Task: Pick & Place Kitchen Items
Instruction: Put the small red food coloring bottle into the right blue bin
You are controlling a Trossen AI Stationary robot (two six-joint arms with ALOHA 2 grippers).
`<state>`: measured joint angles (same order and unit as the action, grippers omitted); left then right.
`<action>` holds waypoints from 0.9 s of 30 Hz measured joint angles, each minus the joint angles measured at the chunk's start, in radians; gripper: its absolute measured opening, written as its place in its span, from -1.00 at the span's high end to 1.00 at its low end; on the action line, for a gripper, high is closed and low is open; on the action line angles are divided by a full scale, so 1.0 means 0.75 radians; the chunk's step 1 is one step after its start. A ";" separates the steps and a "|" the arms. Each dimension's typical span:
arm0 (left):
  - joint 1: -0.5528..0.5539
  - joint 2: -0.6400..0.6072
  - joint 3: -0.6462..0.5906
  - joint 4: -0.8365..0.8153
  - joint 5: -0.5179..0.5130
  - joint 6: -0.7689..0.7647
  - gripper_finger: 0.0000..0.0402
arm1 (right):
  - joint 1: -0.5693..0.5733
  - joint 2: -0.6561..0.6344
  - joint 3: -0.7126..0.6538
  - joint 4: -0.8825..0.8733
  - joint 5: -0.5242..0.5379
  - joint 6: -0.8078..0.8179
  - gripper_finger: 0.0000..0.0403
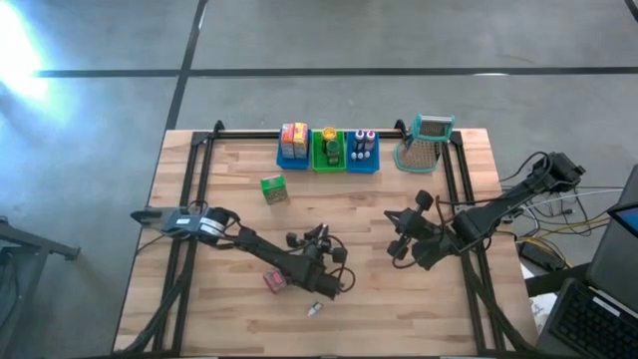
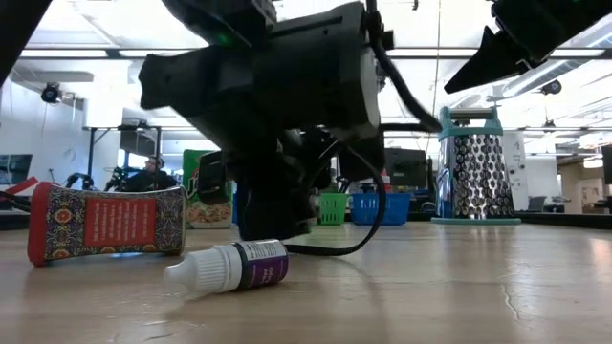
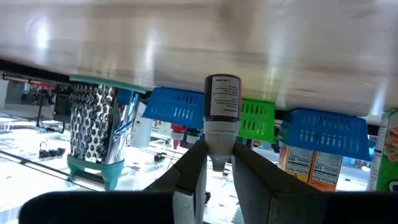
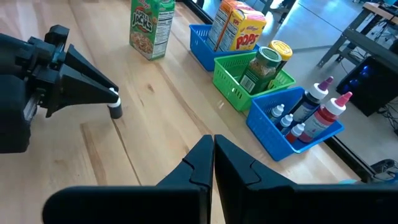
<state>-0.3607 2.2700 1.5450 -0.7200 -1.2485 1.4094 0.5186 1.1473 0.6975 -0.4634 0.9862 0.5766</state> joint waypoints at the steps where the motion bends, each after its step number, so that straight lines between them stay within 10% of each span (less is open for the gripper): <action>1: 0.000 0.000 -0.008 0.006 0.000 0.006 0.64 | 0.000 0.000 0.000 0.001 0.000 0.000 0.96; 27: 0.002 -0.001 -0.019 0.039 0.090 -0.002 0.64 | 0.000 0.000 0.000 -0.034 0.000 -0.004 0.96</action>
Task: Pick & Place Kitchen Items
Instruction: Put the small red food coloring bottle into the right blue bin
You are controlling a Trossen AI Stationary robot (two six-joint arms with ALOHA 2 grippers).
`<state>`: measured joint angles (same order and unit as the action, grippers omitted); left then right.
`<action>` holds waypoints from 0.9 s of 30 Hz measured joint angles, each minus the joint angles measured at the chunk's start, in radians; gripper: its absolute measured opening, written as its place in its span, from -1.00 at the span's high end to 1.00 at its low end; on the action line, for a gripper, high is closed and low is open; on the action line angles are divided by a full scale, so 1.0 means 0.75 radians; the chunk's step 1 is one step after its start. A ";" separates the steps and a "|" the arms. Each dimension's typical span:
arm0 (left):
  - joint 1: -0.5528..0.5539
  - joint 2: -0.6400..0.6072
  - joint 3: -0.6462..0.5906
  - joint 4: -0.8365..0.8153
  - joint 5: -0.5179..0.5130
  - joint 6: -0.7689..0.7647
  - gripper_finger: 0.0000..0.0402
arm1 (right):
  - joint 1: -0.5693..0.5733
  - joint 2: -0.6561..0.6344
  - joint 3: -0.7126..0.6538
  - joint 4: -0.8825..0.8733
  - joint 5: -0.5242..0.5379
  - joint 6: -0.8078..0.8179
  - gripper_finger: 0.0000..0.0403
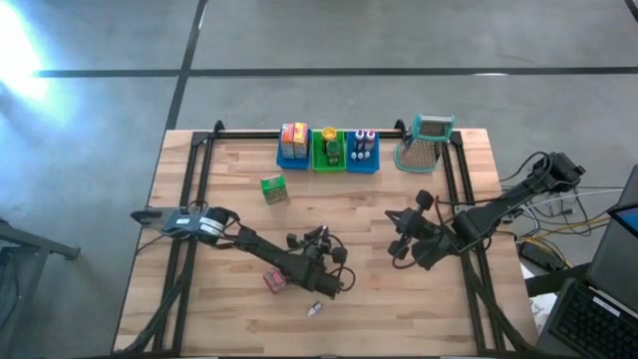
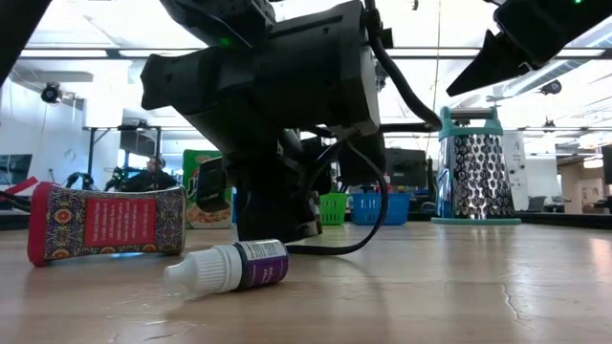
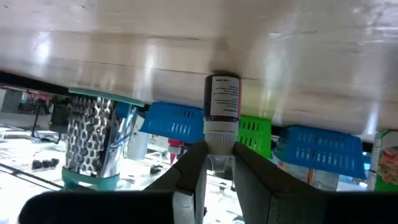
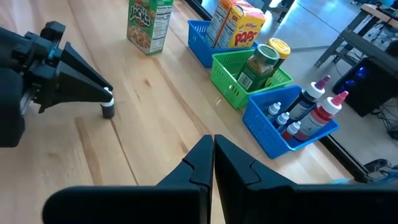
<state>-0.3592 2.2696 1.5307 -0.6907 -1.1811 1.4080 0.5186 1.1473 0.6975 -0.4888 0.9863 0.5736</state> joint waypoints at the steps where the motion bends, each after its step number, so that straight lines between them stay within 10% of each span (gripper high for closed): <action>1: 0.001 0.000 0.000 0.003 0.000 0.008 0.64 | 0.000 0.000 0.000 -0.005 0.000 0.000 0.96; 15: 0.002 0.000 0.015 0.008 0.018 0.011 0.63 | 0.000 0.000 0.000 -0.007 0.000 0.004 0.96; 27: 0.001 0.000 0.148 0.000 0.061 -0.021 0.12 | 0.000 0.000 0.000 -0.006 -0.029 0.004 0.96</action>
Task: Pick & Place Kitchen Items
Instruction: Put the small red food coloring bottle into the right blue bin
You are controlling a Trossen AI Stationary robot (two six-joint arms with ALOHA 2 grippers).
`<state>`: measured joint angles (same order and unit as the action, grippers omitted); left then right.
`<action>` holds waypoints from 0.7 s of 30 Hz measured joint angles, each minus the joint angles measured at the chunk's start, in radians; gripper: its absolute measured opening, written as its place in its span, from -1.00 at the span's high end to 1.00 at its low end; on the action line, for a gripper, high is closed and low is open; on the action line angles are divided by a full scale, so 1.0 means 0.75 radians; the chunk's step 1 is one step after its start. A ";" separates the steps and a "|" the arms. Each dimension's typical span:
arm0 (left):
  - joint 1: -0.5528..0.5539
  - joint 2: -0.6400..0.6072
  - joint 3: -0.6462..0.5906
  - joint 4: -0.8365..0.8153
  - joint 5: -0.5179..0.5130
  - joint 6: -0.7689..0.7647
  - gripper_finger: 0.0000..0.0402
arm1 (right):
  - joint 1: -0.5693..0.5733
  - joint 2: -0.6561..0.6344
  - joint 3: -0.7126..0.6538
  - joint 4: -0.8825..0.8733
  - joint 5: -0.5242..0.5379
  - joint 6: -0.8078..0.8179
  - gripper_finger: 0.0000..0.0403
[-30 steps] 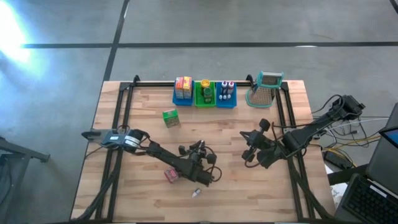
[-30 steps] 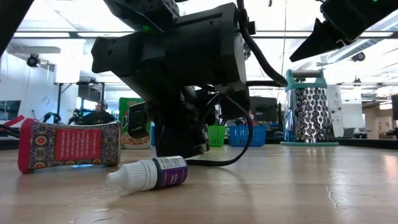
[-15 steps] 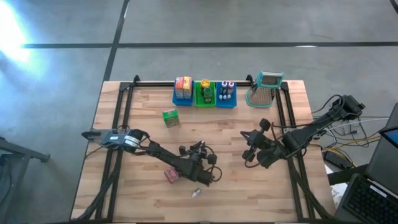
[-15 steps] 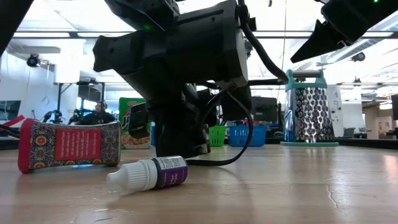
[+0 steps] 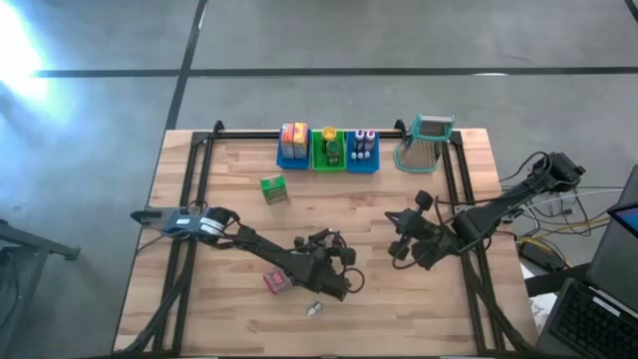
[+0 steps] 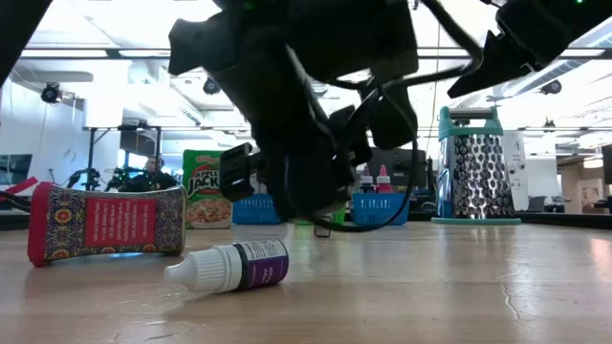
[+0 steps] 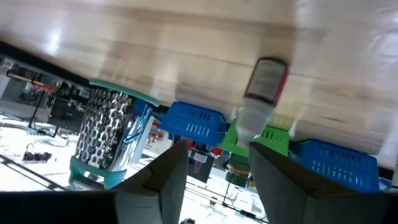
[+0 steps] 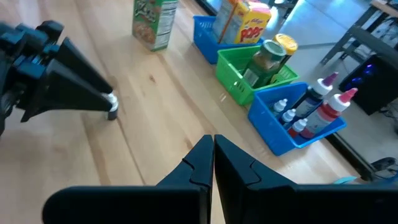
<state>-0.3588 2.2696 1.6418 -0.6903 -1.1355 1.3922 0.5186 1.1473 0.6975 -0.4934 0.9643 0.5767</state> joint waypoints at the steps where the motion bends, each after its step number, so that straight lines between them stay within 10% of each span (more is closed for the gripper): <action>1: 0.000 0.000 0.008 -0.001 -0.002 -0.004 0.09 | 0.000 0.000 0.000 0.000 -0.015 0.000 0.96; 11: -0.010 -0.107 0.022 -0.157 0.006 -0.226 0.01 | 0.000 0.000 0.000 0.000 -0.032 0.000 0.96; 21: -0.030 -0.422 0.006 -0.557 0.264 -1.298 0.01 | 0.000 0.000 -0.001 -0.001 -0.033 0.000 0.96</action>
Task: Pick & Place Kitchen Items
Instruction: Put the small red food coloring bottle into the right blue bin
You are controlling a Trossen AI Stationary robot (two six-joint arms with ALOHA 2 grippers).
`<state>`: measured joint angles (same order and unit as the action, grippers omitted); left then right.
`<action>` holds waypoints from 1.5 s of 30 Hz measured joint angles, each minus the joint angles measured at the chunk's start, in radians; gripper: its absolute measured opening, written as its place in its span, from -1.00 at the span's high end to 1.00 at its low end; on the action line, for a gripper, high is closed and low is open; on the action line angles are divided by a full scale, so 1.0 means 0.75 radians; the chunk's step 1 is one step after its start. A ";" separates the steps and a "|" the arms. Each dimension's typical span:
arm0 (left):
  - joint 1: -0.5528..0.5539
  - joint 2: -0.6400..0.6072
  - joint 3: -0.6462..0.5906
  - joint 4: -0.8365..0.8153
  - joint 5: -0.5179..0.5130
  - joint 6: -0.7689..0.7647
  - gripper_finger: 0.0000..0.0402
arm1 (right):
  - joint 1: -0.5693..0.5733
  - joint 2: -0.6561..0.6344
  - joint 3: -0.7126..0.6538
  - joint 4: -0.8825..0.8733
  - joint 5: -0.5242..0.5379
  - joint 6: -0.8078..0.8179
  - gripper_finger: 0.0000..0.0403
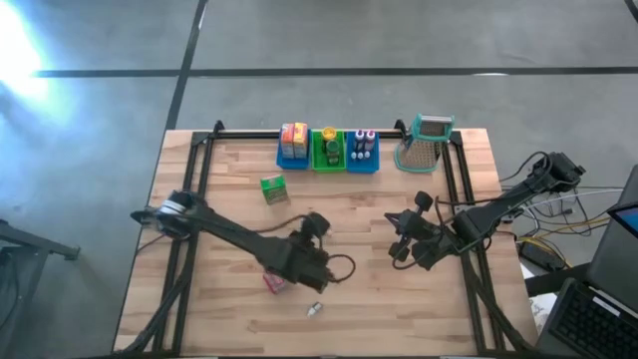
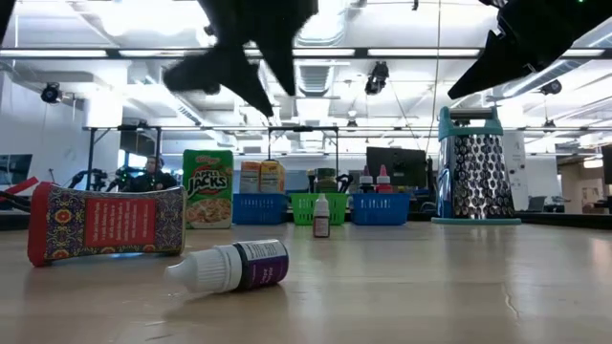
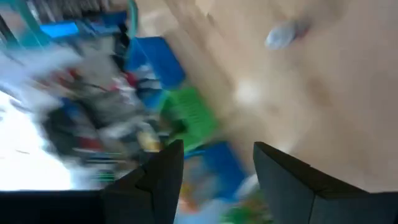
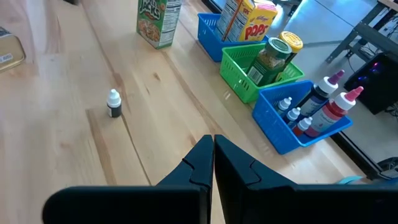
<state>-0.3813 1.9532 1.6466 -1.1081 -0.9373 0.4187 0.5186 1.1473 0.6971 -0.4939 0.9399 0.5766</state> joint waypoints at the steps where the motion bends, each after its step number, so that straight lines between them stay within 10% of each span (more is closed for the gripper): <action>1: 0.001 -0.034 -0.003 -0.003 0.069 -0.122 0.01 | 0.000 0.000 0.000 0.003 0.000 0.000 0.96; 8: 0.058 -0.244 -0.165 0.120 0.421 -0.750 0.01 | 0.000 0.001 0.000 0.031 0.002 0.007 0.96; 30: 0.132 -0.705 -1.371 1.987 0.637 -0.950 0.10 | -0.001 -0.001 -0.001 0.153 0.013 0.018 0.96; 45: 0.171 -0.819 -1.434 2.129 0.856 -0.753 0.10 | -0.016 -0.036 0.044 0.712 0.164 -0.664 0.96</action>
<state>-0.2530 1.3389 0.5708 0.4887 -0.2955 -0.1461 0.5068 1.1203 0.7303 0.0402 1.0626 0.0790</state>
